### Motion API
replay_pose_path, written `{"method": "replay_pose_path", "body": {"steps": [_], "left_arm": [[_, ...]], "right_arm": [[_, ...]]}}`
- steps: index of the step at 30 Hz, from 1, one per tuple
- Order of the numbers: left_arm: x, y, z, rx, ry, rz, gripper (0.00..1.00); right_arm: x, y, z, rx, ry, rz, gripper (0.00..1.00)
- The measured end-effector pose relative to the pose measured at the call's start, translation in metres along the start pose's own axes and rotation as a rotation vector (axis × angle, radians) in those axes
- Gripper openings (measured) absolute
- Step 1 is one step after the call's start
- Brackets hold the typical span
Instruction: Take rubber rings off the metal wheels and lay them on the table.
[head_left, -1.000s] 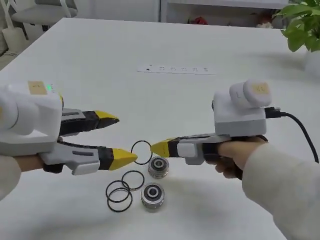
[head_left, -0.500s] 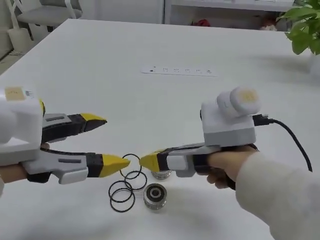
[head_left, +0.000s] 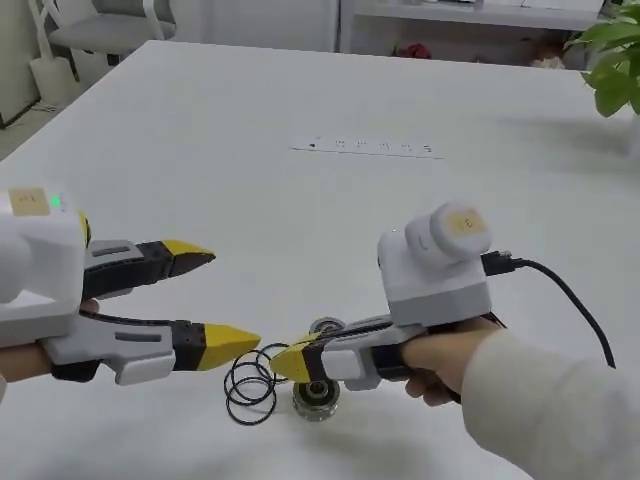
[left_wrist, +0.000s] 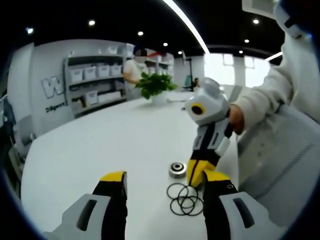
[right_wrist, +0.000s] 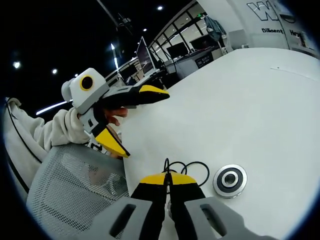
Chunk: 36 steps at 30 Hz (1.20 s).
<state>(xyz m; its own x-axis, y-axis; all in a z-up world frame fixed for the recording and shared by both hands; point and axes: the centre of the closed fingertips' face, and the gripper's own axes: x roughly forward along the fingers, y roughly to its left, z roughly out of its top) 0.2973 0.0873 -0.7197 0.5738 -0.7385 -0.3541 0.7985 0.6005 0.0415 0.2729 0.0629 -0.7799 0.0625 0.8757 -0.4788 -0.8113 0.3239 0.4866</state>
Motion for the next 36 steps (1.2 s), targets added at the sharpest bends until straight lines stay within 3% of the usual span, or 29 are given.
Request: {"method": "replay_pose_path", "body": {"steps": [8, 16, 21, 36], "left_arm": [[0.001, -0.002, -0.002, -0.004, 0.009, -0.009, 0.61], [-0.001, -0.001, -0.002, -0.010, 0.004, -0.001, 0.61], [0.000, -0.003, -0.003, -0.005, 0.011, -0.008, 0.61], [0.000, -0.005, -0.003, -0.006, 0.010, -0.014, 0.61]], "right_arm": [[-0.001, -0.011, -0.005, 0.015, 0.017, -0.042, 0.00], [-0.001, -0.015, -0.007, -0.026, 0.037, -0.067, 0.00], [-0.002, -0.020, -0.009, -0.043, 0.046, -0.093, 0.06], [-0.013, -0.027, 0.006, -0.042, -0.006, -0.126, 0.07]]}}
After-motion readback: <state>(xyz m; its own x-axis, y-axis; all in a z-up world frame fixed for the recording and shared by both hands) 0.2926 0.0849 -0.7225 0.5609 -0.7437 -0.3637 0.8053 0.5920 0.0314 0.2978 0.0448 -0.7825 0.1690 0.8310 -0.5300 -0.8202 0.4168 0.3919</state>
